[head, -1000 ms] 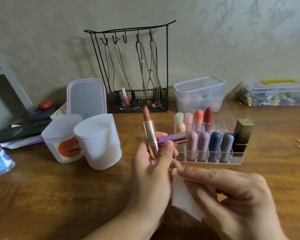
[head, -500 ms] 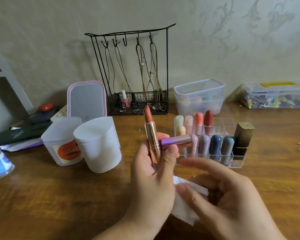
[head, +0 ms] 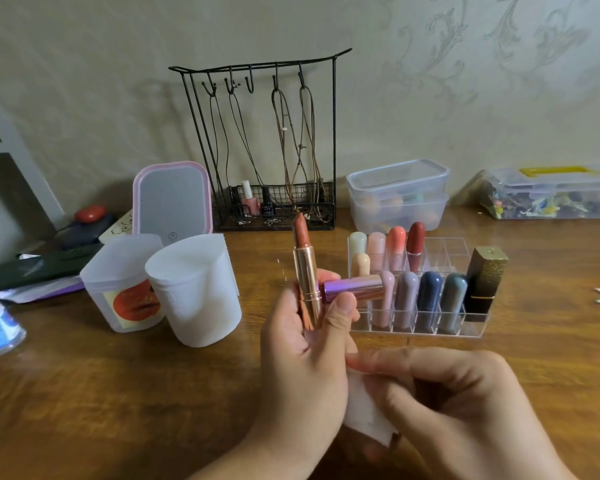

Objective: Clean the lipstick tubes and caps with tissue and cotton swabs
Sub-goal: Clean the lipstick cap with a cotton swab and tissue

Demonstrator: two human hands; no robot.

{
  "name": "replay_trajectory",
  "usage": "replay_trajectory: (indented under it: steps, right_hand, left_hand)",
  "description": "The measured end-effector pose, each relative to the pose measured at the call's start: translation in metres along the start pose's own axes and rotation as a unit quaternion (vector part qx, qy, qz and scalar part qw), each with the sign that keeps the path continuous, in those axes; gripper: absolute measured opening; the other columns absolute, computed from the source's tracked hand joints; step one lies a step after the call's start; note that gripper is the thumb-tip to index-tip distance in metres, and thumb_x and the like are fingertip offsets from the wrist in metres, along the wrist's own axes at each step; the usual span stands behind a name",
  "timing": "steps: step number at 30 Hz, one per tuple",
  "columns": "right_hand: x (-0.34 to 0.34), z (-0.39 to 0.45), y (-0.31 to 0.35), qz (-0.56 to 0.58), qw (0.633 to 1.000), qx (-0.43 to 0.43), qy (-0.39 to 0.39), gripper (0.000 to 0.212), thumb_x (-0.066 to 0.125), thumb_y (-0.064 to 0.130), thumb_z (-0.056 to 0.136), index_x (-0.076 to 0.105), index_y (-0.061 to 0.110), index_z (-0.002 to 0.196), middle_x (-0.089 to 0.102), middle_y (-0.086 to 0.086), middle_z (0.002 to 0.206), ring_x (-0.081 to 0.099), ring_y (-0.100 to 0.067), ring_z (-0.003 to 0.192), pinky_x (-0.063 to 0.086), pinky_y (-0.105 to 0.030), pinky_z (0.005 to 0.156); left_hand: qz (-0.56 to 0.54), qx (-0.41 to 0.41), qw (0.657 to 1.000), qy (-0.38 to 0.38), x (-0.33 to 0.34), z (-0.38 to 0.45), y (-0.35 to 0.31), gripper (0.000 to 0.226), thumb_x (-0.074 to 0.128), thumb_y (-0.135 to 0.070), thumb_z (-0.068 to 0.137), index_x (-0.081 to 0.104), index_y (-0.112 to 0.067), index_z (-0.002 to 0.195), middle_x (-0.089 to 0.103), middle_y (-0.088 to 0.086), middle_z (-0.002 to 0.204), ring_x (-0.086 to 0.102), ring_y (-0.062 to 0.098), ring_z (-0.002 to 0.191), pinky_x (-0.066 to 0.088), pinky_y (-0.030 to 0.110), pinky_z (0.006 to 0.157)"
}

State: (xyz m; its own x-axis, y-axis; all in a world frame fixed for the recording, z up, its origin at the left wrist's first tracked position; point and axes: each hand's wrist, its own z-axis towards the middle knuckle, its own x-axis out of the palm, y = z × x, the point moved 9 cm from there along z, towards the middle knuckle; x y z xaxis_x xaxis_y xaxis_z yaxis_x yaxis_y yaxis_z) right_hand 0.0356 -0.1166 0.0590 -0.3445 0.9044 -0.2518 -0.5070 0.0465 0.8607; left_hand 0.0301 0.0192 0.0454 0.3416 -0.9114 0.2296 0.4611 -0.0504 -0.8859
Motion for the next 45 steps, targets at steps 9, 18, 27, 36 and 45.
replay_trajectory:
  steps: [9, 18, 27, 36, 45]
  right_hand:
    - [-0.001, -0.001, 0.001, -0.017, 1.0, -0.019, -0.01, 0.031, 0.076, 0.019, 0.079, 0.076, 0.042, 0.099, 0.076, 0.012, 0.084, 0.073, -0.008, 0.073, 0.061, -0.031, 0.063]
    - [-0.006, 0.0, 0.022, -0.175, 0.974, -0.132, -0.052, 0.017, 0.079, 0.017, 0.07, 0.081, 0.027, 0.083, 0.073, 0.02, 0.086, 0.069, 0.004, 0.073, 0.055, -0.016, 0.056]
    - [-0.001, 0.004, 0.009, -0.162, 0.985, -0.06, 0.013, 0.025, 0.076, 0.016, 0.073, 0.075, 0.035, 0.088, 0.071, 0.02, 0.082, 0.069, -0.002, 0.066, 0.055, -0.019, 0.052]
    - [-0.004, 0.002, 0.014, -0.074, 0.996, -0.04, -0.012, 0.009, 0.07, 0.033, 0.075, 0.076, 0.031, 0.081, 0.074, 0.008, 0.073, 0.07, -0.011, 0.056, 0.056, -0.033, 0.047]
    - [0.0, 0.0, 0.017, -0.178, 0.976, -0.12, -0.021, 0.024, 0.075, 0.01, 0.074, 0.071, 0.033, 0.08, 0.069, 0.018, 0.077, 0.068, -0.006, 0.06, 0.053, -0.02, 0.046]
  left_hand:
    - [0.046, 0.008, 0.999, -0.021, -0.003, 0.003, 0.005, 0.013, 0.069, -0.04, 0.08, 0.064, -0.031, 0.089, 0.066, -0.003, 0.071, 0.06, 0.009, 0.062, 0.05, 0.024, 0.059]
    - [0.064, -0.032, 0.997, -0.014, -0.004, 0.001, 0.016, 0.016, 0.065, -0.047, 0.079, 0.063, -0.035, 0.088, 0.062, -0.002, 0.07, 0.055, 0.019, 0.061, 0.047, 0.037, 0.061]
    - [0.076, -0.007, 0.997, -0.025, -0.006, 0.003, 0.011, 0.016, 0.065, -0.041, 0.076, 0.062, -0.034, 0.09, 0.06, -0.004, 0.065, 0.055, 0.014, 0.058, 0.047, 0.031, 0.059]
    - [0.059, -0.02, 0.998, 0.0, 0.0, -0.001, 0.012, 0.017, 0.062, -0.039, 0.078, 0.061, -0.028, 0.092, 0.062, -0.004, 0.066, 0.055, 0.01, 0.054, 0.047, 0.025, 0.052]
    - [0.07, -0.031, 0.997, -0.009, -0.005, 0.001, 0.015, 0.021, 0.064, -0.049, 0.08, 0.06, -0.031, 0.091, 0.059, 0.002, 0.068, 0.054, 0.024, 0.057, 0.04, 0.034, 0.049]
